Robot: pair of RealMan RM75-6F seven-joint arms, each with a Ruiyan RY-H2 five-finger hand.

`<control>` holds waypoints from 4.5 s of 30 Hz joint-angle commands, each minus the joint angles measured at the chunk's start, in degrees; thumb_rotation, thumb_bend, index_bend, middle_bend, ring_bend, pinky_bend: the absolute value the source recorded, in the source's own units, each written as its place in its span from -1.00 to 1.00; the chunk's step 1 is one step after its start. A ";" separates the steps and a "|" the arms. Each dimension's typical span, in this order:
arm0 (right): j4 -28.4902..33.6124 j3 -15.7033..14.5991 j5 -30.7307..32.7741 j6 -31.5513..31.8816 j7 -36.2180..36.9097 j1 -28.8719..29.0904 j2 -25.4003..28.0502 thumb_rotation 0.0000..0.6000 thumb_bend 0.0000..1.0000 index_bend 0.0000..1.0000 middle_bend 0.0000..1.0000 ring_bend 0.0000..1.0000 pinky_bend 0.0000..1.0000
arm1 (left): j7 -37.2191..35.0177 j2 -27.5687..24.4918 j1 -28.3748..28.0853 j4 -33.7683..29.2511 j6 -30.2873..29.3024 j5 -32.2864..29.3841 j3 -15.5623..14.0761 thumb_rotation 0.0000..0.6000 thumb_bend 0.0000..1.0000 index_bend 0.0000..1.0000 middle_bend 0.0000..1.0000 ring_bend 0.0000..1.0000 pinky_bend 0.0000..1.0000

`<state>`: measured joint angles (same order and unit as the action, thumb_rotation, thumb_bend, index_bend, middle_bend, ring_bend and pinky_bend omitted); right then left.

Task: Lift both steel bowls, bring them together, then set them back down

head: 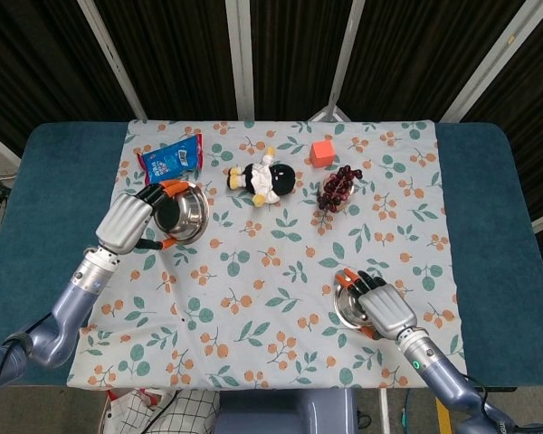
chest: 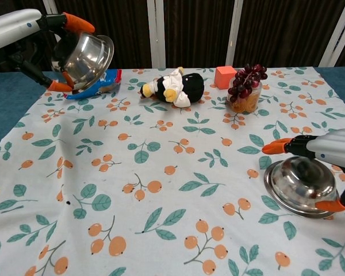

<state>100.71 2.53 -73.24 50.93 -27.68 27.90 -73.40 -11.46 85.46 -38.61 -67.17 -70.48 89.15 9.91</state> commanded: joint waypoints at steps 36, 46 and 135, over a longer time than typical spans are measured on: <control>-4.49 -2.19 2.65 4.08 -2.67 1.16 -4.32 1.00 -0.38 0.71 0.46 0.58 0.99 | 1.11 1.09 -0.83 1.52 0.84 -1.29 -1.18 1.00 -0.17 0.13 0.23 0.02 0.43; -2.39 0.56 -1.07 9.51 4.16 0.11 -3.31 1.00 -0.34 0.87 0.63 0.74 1.00 | -0.71 1.73 -0.97 2.15 -0.38 -0.61 -1.31 1.00 -0.16 0.13 0.24 0.02 0.43; 10.48 14.86 -5.19 -12.67 111.23 13.79 15.81 1.00 -0.29 0.90 0.67 0.78 1.00 | -21.76 20.72 -14.22 10.73 -15.89 8.43 1.83 1.00 -0.16 0.13 0.24 0.02 0.42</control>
<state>111.24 17.35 -78.43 38.23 83.51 41.74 -57.64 -33.37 106.39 -52.91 -56.14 -86.15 97.45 11.86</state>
